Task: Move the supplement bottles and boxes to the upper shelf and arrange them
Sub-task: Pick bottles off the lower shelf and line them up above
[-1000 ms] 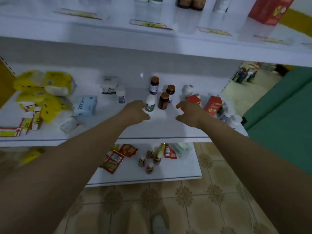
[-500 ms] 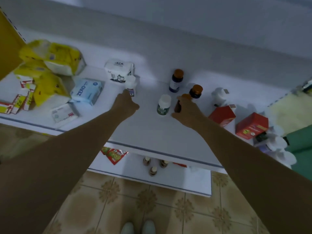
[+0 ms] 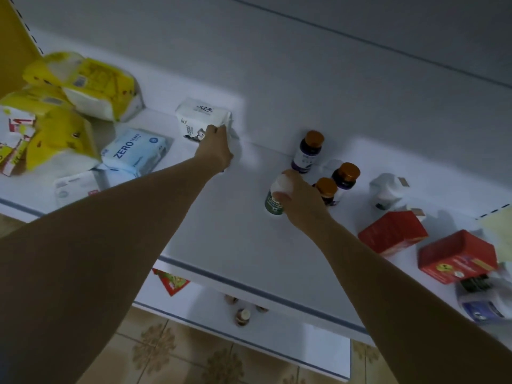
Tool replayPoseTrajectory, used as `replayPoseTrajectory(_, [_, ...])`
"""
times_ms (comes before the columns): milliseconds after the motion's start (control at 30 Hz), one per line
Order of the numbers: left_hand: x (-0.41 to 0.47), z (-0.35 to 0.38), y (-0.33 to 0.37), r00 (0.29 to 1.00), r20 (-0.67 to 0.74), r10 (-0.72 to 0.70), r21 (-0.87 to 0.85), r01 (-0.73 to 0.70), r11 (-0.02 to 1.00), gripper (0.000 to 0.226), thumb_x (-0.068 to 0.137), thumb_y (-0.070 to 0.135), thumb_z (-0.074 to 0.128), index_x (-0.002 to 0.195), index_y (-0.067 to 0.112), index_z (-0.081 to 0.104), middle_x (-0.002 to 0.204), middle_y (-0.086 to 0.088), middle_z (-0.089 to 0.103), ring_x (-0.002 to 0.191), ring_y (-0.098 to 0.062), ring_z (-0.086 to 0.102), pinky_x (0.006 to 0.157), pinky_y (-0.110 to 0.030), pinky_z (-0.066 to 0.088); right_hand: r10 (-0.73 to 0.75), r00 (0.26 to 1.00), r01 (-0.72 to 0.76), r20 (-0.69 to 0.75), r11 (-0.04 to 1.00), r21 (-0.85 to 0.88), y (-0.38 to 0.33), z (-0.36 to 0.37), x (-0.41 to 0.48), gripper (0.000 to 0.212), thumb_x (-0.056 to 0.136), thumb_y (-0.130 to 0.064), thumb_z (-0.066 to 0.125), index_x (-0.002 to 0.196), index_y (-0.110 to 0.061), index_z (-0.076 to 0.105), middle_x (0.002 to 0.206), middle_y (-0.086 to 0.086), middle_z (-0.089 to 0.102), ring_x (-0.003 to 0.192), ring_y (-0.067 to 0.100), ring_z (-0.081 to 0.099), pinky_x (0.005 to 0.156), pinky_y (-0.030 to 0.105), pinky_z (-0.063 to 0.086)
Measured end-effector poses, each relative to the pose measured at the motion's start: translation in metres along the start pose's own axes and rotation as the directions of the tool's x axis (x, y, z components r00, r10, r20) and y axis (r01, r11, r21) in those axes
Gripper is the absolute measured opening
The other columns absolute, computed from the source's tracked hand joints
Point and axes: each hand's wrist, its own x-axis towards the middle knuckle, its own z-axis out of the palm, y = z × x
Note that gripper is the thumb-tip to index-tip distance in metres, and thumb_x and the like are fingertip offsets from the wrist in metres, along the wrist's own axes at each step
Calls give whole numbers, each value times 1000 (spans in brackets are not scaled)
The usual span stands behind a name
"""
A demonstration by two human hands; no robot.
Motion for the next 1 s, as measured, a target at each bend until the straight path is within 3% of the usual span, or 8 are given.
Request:
replayPoseTrajectory(233, [-25, -9, -1, 998, 37, -49, -265, 57, 962, 61, 70, 20, 81, 123, 3, 56, 125, -14, 58, 115, -28, 55, 92, -30, 44, 116, 991, -129, 62, 947, 293, -1, -5, -8, 56, 81, -22, 72, 128, -11, 43, 122, 11, 54, 106, 25, 56, 84, 33, 49])
replayPoseTrajectory(367, [-64, -31, 2, 978, 196, -77, -665, 190, 722, 46, 65, 11, 83, 106, 11, 61, 105, -7, 64, 98, -21, 62, 73, -20, 48, 145, 983, -181, 112, 872, 456, -17, -29, -33, 48, 80, -25, 74, 119, -10, 50, 106, 3, 56, 97, 18, 54, 88, 35, 49])
replayPoseTrajectory(467, [-105, -61, 12, 967, 255, 12, -793, 202, 575, 28, 72, 15, 78, 92, 19, 60, 91, 1, 63, 84, -12, 59, 63, -18, 42, 104, 987, -159, 125, 777, 609, -36, -53, -61, 51, 79, -30, 74, 120, -10, 51, 100, 3, 57, 84, 13, 55, 72, 26, 48])
replayPoseTrajectory(533, [-131, -79, 17, 957, 282, 69, -837, 210, 506, 24, 71, 22, 79, 89, 24, 63, 91, 3, 67, 91, -16, 62, 80, -28, 43, 74, 986, -157, 151, 727, 668, -50, -64, -83, 48, 79, -32, 73, 119, -13, 53, 105, 4, 59, 83, 12, 58, 68, 23, 47])
replayPoseTrajectory(600, [-157, -97, 22, 947, 299, 112, -870, 223, 440, 38, 66, 24, 81, 101, 19, 66, 93, 0, 71, 91, -21, 65, 86, -34, 48, 53, 985, -153, 162, 697, 700, -64, -73, -106, 46, 72, -37, 77, 110, -18, 60, 113, 5, 65, 100, 18, 64, 86, 34, 53])
replayPoseTrajectory(733, [-210, -134, 34, 926, 313, 210, -888, 208, 410, 46, 70, 26, 79, 111, 7, 67, 103, -12, 73, 95, -26, 70, 84, -36, 55, -7, 984, -129, 179, 662, 738, -97, -90, -153, 36, 70, -45, 76, 101, -30, 64, 119, 2, 66, 111, 20, 63, 103, 43, 47])
replayPoseTrajectory(833, [-246, -167, 45, 929, 282, 240, -898, 168, 407, 19, 79, 29, 71, 89, 13, 68, 75, -4, 75, 64, -16, 71, 59, -25, 56, -23, 993, -75, 116, 639, 765, -129, -107, -194, 58, 64, -55, 74, 113, -28, 58, 122, 2, 64, 110, 20, 63, 101, 44, 48])
replayPoseTrajectory(1000, [-302, -229, 66, 924, 180, 339, -919, 35, 393, 14, 82, 29, 68, 83, 16, 66, 69, -4, 73, 60, -20, 69, 63, -31, 58, -25, 998, 59, -55, 595, 801, -183, -140, -265, 57, 84, -53, 59, 124, -14, 50, 119, 15, 64, 102, 29, 66, 91, 49, 53])
